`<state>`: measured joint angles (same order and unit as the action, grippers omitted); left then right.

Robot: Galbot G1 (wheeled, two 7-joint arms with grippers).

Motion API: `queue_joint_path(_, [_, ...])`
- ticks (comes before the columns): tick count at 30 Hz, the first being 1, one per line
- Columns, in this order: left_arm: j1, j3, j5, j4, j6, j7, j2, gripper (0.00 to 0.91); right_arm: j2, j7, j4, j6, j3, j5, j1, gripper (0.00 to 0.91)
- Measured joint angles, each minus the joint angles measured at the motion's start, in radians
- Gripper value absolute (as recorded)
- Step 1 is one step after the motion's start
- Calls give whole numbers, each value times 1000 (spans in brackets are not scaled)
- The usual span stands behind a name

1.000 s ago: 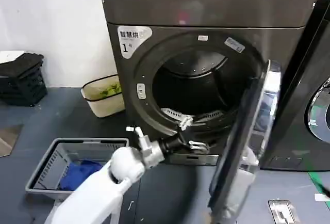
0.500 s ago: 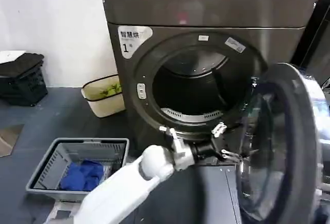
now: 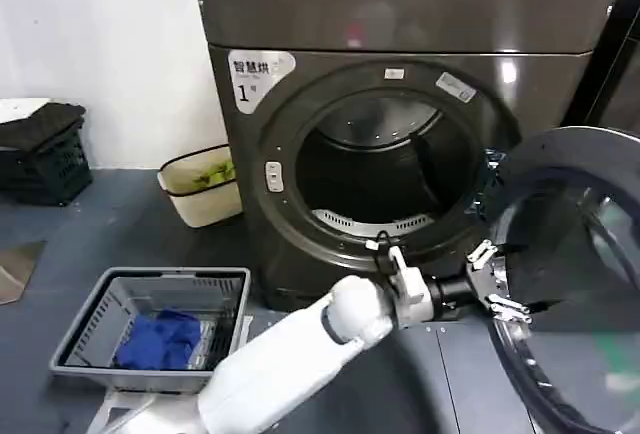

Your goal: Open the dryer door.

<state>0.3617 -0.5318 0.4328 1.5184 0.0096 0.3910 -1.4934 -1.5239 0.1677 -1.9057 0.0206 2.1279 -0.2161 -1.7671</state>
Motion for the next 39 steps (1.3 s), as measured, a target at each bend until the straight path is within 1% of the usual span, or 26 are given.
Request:
queue_joint_path(4, [-19,-13,-17,-44,5,-26,-44,907,-1,29,52,-9,39,47,1,907])
queue_joint_path(10, [-43,-18,-47,-127,5,-54,-117,907,-7,44,117,-17,81,54,-1,907])
queue_joint_path(15, [-69,-19,-45,-193,9,-78,-116,907,-17,58,127,-13,97,68,10,907])
queue_joint_path(20, [-90,-9,-40,-237,38,-117,-116,907,-23,85,147,-11,116,117,20,907])
queue_joint_path(24, [-97,-5,-46,-260,51,-145,-116,907,-26,90,159,-11,127,122,18,907])
queue_joint_path(26, [-98,0,-42,-261,57,-145,-116,907,-24,90,166,-17,128,121,16,907])
queue_joint_path(32, [-81,2,-21,-222,113,-113,-116,907,-7,86,179,-21,126,120,15,907])
queue_joint_path(36, [-60,1,-19,-166,140,-104,-116,907,9,83,187,-17,120,121,17,907])
queue_joint_path(39, [-40,1,-18,-107,154,-104,-116,907,24,83,195,-3,111,124,18,907])
